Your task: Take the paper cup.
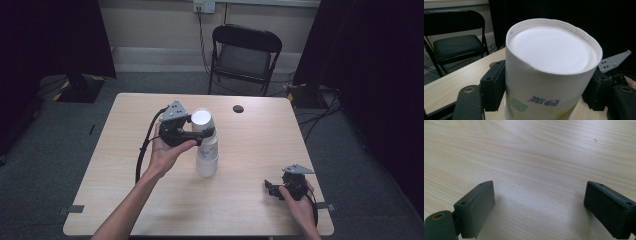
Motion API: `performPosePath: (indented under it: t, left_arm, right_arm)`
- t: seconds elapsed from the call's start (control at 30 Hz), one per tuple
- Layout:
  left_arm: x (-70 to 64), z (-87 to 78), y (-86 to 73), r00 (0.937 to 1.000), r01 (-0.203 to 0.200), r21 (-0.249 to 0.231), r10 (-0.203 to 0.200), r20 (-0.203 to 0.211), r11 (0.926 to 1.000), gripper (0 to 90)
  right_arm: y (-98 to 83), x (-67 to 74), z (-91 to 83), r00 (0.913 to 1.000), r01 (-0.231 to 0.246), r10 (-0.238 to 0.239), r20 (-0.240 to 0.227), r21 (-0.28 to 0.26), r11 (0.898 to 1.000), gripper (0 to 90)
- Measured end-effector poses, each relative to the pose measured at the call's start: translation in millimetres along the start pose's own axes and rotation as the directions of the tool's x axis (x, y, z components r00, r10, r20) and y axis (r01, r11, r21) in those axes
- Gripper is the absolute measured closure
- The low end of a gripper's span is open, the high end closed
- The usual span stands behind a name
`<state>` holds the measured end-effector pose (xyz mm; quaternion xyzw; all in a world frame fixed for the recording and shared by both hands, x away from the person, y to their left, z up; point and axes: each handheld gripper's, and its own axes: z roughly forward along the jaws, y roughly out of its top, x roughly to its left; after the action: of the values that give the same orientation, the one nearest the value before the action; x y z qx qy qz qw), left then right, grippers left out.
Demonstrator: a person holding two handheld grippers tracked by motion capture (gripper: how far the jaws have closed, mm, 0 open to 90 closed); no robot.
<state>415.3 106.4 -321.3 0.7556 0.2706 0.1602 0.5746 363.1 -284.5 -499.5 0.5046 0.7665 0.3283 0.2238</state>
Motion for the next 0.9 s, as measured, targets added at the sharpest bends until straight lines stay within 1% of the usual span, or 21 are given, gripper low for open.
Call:
performPosePath:
  t: [0.07,0.13,0.17,0.2,0.23,0.27,0.3,0.4,0.5,0.6,0.63,0.67,0.7,0.77,0.8,0.83,0.9]
  left_arm:
    - [-1.1,-2.1,1.4,1.0,-0.006,0.003,0.006,-0.002,1.0,30.2]
    - [-1.8,-4.3,2.4,1.0,-0.006,-0.005,0.006,0.004,1.0,30.2]
    - [-1.3,-6.2,3.0,0.9999,-0.01,-0.008,0.01,-0.002,0.9999,30.2]
    - [-1.1,-8.2,3.9,1.0,-0.004,-0.01,0.004,-0.001,0.9999,30.2]
    - [-0.6,-10.8,4.9,0.9999,-0.008,-0.015,0.008,-0.01,0.9999,30.1]
    - [0.2,-13.3,5.5,0.9999,0.001,-0.028,-0.001,-0.017,0.9996,30.1]
    - [1.6,-15.7,6.2,0.9999,0.01,-0.033,-0.011,-0.011,0.9994,30.1]
    - [4.4,-21.3,7.0,0.9997,0.012,-0.031,-0.013,-0.019,0.9994,30.2]
    - [7.1,-26.8,6.9,0.9994,0.026,-0.037,-0.027,-0.022,0.999,30.3]
    - [10.0,-31.4,6.0,0.9984,0.056,-0.037,-0.056,0.008,0.9977,30.4]
    - [10.2,-32.8,5.6,0.9978,0.066,-0.035,-0.065,0.01,0.9972,30.4]
    - [10.5,-34.7,5.0,0.9978,0.066,-0.036,-0.066,0.007,0.9972,30.4]
    - [11.0,-37.1,3.6,0.9972,0.073,-0.04,-0.073,0.017,0.9965,30.4]
    - [11.5,-39.0,2.4,0.997,0.075,-0.039,-0.074,0.022,0.9964,30.4]
    - [12.6,-42.8,-0.8,0.9967,0.08,-0.032,-0.08,0.017,0.9962,30.4]
    - [12.6,-42.8,-0.8,0.9967,0.08,-0.032,-0.08,0.017,0.9962,30.4]
    - [13.7,-47.0,-7.9,0.9962,0.086,-0.021,-0.086,0.014,0.9961,30.6]
  right_arm:
    - [0.0,0.0,0.0,1.0,0.0,0.0,0.0,0.0,1.0,9.2]
    - [0.0,0.0,0.0,1.0,0.0,0.0,0.0,0.0,1.0,9.2]
    - [0.0,0.0,0.0,1.0,0.0,0.0,0.0,0.0,1.0,9.2]
    - [0.0,0.0,0.0,1.0,0.0,0.0,0.0,0.0,1.0,9.2]
    - [0.0,0.0,0.0,1.0,0.0,0.0,0.0,0.0,1.0,9.2]
    - [0.0,0.0,0.0,1.0,0.0,0.0,0.0,0.0,1.0,9.2]
    - [0.0,0.0,0.0,1.0,0.0,0.0,0.0,0.0,1.0,9.2]
    - [0.0,0.0,0.0,1.0,0.0,0.0,0.0,0.0,1.0,9.2]
    - [0.0,0.0,0.0,1.0,0.0,0.0,0.0,0.0,1.0,9.2]
    - [0.0,0.0,0.0,1.0,0.0,0.0,0.0,0.0,1.0,9.2]
    - [0.0,0.0,0.0,1.0,0.0,0.0,0.0,0.0,1.0,9.2]
    - [0.0,0.0,0.0,1.0,0.0,0.0,0.0,0.0,1.0,9.2]
    - [0.0,0.0,0.0,1.0,0.0,0.0,0.001,0.0,1.0,9.3]
    - [0.0,0.1,-0.1,1.0,0.001,-0.001,0.0,0.0,1.0,9.3]
    - [0.0,0.1,-0.1,1.0,0.001,-0.001,0.0,0.0,1.0,9.4]
    - [0.0,0.3,-0.2,1.0,0.001,-0.001,0.0,0.0,1.0,9.4]
    - [-0.2,0.4,-0.3,1.0,0.005,-0.005,-0.003,-0.001,1.0,9.5]
